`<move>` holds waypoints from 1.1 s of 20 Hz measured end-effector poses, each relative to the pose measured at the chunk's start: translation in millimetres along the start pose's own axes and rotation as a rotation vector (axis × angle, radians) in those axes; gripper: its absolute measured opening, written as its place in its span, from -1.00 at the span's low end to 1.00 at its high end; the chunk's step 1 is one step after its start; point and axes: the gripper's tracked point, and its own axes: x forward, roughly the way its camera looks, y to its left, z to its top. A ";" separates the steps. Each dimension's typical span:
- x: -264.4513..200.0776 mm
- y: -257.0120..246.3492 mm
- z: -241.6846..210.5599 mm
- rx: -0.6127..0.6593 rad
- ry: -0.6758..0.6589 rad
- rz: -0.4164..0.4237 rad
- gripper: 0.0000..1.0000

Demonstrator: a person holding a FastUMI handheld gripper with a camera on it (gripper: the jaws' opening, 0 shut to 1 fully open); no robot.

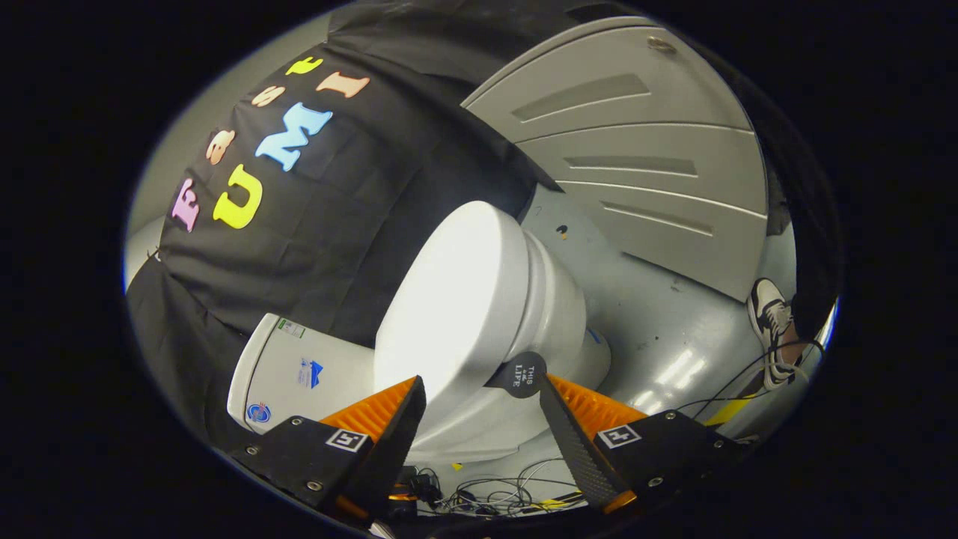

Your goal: Open the toilet lid.

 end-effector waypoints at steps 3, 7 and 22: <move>16.1 -11.7 -8.0 0.078 0.031 -0.005 0.87; 37.3 -15.8 -15.6 0.167 0.056 0.021 0.72; 56.9 -12.8 -6.7 0.323 -0.003 0.218 -0.99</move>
